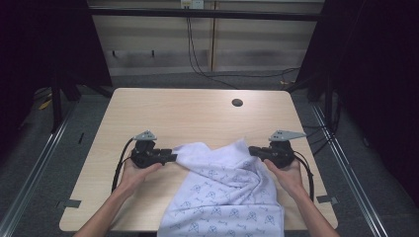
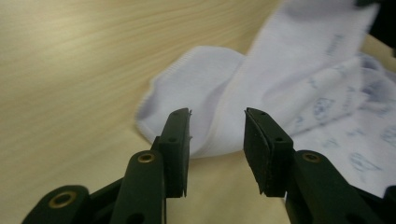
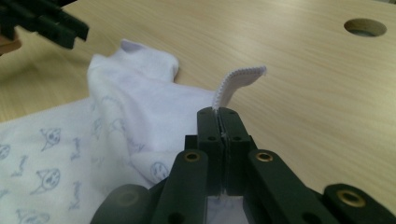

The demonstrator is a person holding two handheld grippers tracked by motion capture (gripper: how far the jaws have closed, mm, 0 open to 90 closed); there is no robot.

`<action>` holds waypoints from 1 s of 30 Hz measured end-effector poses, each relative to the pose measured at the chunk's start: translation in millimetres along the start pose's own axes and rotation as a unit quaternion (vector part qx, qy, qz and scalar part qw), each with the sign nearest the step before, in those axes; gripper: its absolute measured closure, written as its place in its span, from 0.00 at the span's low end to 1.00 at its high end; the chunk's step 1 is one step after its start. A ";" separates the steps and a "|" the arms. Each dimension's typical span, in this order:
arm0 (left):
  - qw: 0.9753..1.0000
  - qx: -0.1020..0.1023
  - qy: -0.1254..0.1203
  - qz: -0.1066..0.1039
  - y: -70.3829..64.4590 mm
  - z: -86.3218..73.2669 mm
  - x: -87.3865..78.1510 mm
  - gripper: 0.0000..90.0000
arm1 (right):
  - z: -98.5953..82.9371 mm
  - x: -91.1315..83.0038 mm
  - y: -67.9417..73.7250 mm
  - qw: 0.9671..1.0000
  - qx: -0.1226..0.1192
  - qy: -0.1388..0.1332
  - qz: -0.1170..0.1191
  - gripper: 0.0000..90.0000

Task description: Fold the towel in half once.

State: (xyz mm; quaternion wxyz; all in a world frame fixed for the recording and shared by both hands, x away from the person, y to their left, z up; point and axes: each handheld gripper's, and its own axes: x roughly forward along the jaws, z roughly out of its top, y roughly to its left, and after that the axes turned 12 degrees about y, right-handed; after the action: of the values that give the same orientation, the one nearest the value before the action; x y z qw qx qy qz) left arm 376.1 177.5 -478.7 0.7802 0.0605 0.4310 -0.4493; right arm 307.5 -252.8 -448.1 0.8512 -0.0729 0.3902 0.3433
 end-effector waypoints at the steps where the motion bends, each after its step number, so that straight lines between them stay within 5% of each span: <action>1: 1.000 -0.006 0.002 0.001 5.5 3.5 4.2 0.68 | -5.5 -1.4 -1.0 1.000 0.003 0.001 0.001 0.99; 8: 1.000 -0.012 0.018 0.013 20.2 15.9 30.1 0.67 | -18.0 0.1 -2.7 1.000 0.006 0.004 0.011 0.99; 12: 0.998 -0.016 0.032 0.042 23.4 14.2 35.2 0.67 | -18.0 -0.5 -3.0 1.000 0.004 0.001 0.013 0.99; 14: 0.999 -0.022 0.034 0.034 27.3 12.2 37.0 0.69 | -18.2 -0.7 -2.9 1.000 0.004 0.002 0.013 0.99; 18: 0.999 -0.014 0.040 0.020 24.7 11.3 39.8 0.97 | -18.0 -0.7 -1.8 1.000 0.001 0.002 0.017 0.99; 23: 0.998 -0.041 -0.023 -0.042 26.2 14.9 13.7 0.99 | -17.4 -11.3 -5.0 1.000 0.007 -0.014 0.012 0.99; 30: 0.992 -0.032 -0.113 -0.046 20.0 32.3 -48.5 0.99 | 2.4 -47.4 -17.5 0.995 0.026 -0.090 -0.013 0.99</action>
State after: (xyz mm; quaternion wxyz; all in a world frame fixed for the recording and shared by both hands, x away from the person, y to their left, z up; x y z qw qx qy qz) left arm 400.2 205.2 -429.2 0.8042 -0.0357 0.3565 -0.4742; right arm 298.3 -290.1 -415.1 0.8891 -0.0248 0.3193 0.3271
